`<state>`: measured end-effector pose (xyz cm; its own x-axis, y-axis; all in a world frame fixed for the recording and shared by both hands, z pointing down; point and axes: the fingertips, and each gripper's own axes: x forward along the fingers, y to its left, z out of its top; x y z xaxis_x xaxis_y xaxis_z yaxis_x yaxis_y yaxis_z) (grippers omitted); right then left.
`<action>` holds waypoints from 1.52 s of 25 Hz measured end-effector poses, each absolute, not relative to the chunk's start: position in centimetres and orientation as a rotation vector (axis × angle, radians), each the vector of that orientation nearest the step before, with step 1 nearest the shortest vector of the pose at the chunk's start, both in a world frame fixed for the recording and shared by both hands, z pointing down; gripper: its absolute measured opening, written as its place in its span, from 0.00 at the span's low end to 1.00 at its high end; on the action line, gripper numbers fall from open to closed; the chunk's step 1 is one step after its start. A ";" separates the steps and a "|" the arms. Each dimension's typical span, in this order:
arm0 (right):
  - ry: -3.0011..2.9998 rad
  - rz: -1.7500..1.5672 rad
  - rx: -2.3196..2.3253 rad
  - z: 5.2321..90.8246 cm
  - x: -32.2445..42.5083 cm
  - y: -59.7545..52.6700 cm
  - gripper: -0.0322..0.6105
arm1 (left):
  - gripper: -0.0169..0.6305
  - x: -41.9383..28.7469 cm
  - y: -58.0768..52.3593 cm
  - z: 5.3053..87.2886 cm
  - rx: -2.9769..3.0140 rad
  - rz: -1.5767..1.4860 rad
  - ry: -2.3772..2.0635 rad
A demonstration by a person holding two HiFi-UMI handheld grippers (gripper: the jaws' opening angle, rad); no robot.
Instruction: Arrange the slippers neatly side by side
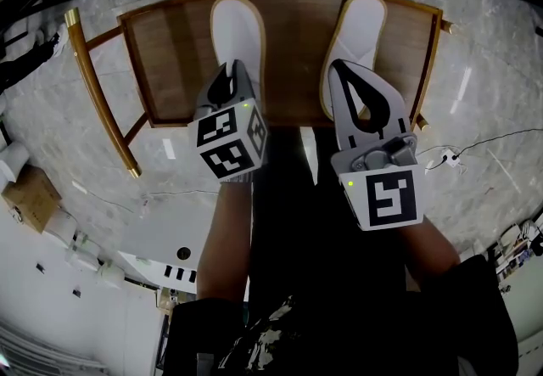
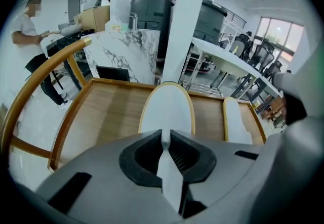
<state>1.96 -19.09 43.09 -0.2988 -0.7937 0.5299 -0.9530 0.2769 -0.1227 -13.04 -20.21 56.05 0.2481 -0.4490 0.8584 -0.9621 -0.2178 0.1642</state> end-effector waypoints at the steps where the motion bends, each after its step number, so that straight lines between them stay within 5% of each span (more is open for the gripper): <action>1: -2.189 0.603 1.581 43.1 2.0 -19.1 0.05 | 0.07 -13.0 -20.2 56.2 1.794 0.899 -1.297; 38: -2.169 0.607 1.589 43.9 2.0 -18.4 0.05 | 0.11 -11.7 -20.0 60.3 1.792 0.967 -1.250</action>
<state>1.99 -18.44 43.86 -0.2863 -0.7911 0.5405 -0.9568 0.2663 -0.1170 -11.74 -20.05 60.33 0.2430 -0.4023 0.8827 -0.9554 -0.2565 0.1461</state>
